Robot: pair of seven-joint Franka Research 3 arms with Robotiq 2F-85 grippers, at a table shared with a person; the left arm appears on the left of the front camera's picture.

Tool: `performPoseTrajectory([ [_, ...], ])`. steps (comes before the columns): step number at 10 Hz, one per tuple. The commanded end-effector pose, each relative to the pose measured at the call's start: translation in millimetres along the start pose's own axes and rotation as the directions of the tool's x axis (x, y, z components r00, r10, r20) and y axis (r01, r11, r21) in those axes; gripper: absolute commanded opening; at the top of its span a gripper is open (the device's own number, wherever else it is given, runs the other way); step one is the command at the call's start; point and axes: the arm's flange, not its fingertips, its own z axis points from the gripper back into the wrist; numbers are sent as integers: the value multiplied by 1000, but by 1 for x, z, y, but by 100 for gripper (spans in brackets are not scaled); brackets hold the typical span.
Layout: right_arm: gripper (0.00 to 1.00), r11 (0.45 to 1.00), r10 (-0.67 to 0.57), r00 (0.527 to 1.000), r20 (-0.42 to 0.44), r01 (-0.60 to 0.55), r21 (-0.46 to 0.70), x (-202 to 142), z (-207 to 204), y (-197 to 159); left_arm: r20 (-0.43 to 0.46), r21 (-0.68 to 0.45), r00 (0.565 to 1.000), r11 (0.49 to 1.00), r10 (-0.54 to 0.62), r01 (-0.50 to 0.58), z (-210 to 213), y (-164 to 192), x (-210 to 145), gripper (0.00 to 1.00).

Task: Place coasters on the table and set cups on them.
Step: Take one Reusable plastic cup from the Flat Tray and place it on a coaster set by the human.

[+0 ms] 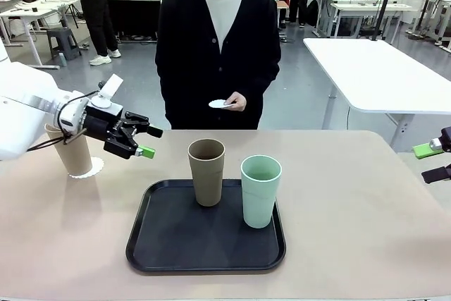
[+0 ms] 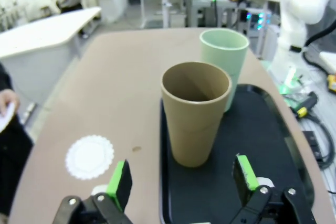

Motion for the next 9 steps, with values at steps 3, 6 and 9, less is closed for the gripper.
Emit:
performPoseTrajectory([
  [3,100,1000,1,1000,3,-1,10,0,0,0,51,117,997,992,-51,45,-41,-25,-11,100],
  [6,100,1000,1,1000,3,-1,10,0,0,0,39,46,999,998,-36,34,-57,-39,-19,100],
  [9,100,1000,1,1000,3,-1,10,0,0,0,62,60,997,998,-41,38,-64,-29,-37,100],
])
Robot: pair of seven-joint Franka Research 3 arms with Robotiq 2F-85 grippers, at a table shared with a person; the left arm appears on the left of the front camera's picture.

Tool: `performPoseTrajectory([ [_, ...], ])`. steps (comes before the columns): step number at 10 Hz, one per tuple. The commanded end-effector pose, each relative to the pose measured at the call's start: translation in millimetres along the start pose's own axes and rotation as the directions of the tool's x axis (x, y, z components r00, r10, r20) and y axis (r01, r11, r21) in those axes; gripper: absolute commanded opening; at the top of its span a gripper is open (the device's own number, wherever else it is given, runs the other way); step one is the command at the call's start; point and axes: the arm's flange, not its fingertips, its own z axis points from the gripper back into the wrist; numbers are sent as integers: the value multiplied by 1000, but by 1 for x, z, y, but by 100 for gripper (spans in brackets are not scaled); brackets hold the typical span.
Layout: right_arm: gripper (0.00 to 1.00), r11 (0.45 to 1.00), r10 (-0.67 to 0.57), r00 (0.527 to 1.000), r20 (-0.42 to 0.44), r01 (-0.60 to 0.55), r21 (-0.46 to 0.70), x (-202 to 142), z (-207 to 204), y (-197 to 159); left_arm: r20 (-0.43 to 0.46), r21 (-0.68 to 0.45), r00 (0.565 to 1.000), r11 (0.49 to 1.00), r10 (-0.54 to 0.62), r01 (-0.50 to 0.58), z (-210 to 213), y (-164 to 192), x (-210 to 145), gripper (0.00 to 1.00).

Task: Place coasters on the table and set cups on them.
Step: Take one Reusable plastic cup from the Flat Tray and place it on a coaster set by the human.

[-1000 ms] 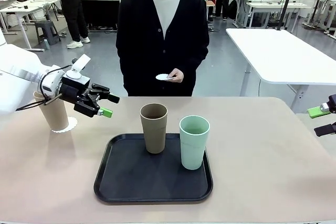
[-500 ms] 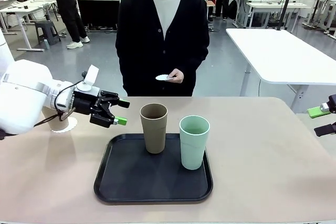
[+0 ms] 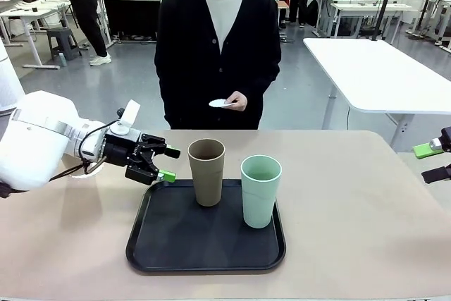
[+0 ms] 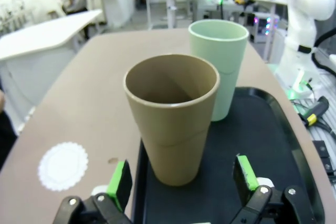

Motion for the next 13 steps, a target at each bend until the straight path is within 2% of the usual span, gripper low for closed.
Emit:
performPoseTrajectory([
  [1,100,1000,1,1000,3,-1,10,0,0,0,48,32,998,998,-48,47,-8,10,-16,100],
  [9,100,1000,1,1000,3,-1,10,0,0,0,40,-6,999,999,36,-36,-36,34,-32,100],
  [13,100,1000,1,1000,3,-1,10,0,0,0,32,-33,999,999,37,-36,-52,32,-34,100],
])
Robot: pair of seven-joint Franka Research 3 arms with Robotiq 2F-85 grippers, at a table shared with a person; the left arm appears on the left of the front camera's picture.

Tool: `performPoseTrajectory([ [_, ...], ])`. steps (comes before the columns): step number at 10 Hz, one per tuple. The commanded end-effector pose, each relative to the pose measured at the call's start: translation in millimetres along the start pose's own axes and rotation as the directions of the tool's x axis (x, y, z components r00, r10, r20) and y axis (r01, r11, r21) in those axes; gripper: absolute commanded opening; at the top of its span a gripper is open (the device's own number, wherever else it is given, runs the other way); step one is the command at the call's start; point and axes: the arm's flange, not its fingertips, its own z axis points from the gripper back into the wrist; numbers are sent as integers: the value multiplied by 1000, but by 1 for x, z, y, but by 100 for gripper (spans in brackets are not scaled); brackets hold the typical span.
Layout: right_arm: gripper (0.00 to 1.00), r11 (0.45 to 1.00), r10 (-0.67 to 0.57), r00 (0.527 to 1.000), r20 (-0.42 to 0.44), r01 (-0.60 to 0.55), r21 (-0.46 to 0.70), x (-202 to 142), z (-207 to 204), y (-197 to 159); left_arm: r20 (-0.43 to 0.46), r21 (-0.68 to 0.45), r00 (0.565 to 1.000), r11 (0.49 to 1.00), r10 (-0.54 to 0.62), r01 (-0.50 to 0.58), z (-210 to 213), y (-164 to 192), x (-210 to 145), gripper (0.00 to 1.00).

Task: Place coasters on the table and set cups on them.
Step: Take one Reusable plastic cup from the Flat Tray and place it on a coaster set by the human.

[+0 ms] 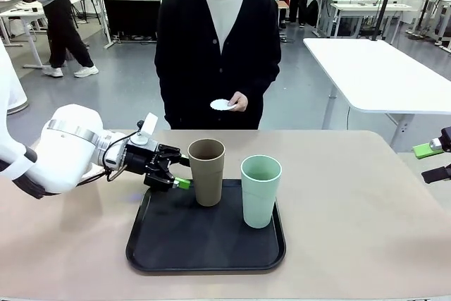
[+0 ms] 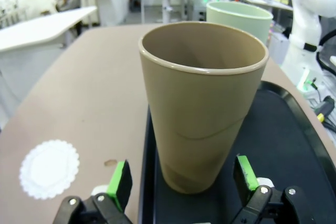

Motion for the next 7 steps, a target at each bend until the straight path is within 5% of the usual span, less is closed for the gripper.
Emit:
performPoseTrajectory([
  [1,100,1000,1,1000,3,-1,10,0,0,0,11,7,1000,1000,2,-2,-9,3,1,100],
  [7,100,1000,1,1000,3,-1,10,0,0,0,18,-25,999,999,-43,43,-31,1,2,100],
])
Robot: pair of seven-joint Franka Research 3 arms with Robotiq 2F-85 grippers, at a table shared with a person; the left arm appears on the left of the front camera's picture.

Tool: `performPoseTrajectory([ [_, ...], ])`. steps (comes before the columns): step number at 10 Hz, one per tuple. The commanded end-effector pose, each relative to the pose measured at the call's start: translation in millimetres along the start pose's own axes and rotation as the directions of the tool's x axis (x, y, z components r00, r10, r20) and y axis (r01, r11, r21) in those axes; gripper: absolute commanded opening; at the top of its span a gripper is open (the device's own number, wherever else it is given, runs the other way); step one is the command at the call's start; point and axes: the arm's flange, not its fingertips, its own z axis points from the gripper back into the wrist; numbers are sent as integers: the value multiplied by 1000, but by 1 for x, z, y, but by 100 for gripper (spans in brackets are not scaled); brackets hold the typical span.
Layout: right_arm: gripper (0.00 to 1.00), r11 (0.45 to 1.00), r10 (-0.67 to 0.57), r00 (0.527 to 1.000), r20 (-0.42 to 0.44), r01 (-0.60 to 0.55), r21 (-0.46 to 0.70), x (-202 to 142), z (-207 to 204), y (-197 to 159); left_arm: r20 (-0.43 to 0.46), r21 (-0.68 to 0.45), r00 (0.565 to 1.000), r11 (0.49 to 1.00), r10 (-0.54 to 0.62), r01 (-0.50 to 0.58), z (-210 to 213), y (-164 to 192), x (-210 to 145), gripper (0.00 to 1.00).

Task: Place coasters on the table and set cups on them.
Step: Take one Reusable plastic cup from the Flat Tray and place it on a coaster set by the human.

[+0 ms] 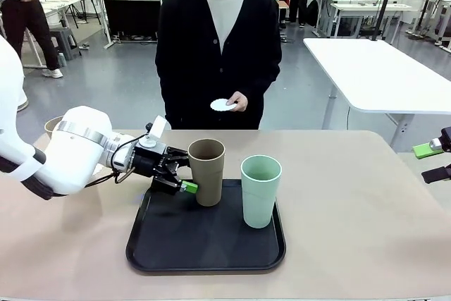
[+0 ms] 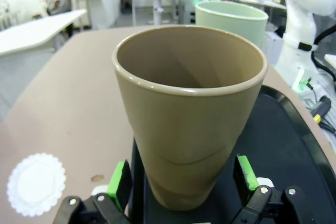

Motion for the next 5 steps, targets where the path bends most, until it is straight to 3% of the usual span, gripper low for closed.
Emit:
performPoseTrajectory([
  [1,100,1000,1,1000,3,-1,10,0,0,0,14,4,999,1000,-29,29,-13,5,-2,100],
  [5,100,1000,1,1000,3,-1,10,0,0,0,23,-18,999,999,-45,45,-26,6,-3,100],
])
